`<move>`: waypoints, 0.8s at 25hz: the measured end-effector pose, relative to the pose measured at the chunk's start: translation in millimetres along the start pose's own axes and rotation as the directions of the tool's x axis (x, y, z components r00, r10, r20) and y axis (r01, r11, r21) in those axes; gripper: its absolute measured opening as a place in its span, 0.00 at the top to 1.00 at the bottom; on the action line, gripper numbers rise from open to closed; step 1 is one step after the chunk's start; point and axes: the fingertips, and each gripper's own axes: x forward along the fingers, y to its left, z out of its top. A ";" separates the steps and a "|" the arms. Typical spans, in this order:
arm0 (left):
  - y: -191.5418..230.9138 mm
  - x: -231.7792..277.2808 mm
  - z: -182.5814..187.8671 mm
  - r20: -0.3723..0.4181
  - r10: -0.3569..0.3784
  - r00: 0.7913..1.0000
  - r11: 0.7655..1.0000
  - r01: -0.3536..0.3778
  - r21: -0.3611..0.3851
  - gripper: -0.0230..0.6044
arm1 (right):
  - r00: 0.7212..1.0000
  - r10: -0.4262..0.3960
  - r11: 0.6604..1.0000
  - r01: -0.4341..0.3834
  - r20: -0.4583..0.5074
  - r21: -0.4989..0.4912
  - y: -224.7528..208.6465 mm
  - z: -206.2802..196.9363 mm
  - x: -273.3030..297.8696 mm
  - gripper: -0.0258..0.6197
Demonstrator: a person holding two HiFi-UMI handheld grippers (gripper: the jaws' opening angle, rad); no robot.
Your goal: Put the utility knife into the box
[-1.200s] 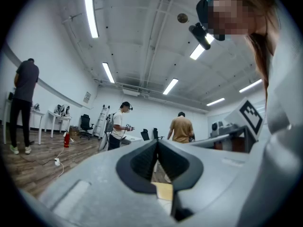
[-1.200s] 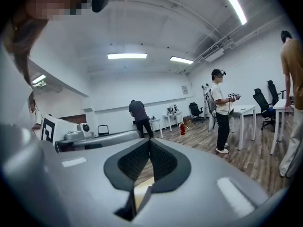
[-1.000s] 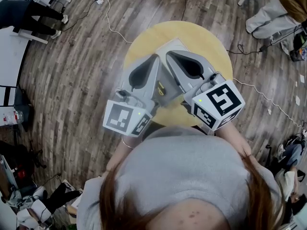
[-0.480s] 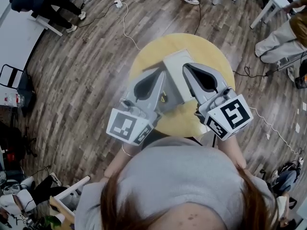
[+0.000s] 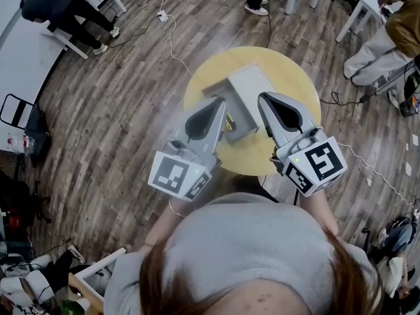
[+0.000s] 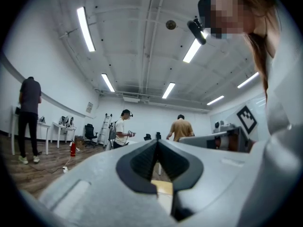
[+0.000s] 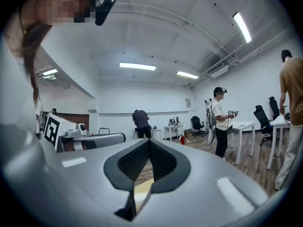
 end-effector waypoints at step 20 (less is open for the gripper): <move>-105.0 -194.9 27.5 0.002 -0.163 0.987 0.987 0.163 0.006 0.96 | 0.988 -0.150 0.989 0.150 0.032 0.020 201.6 -10.0 -125.5 0.96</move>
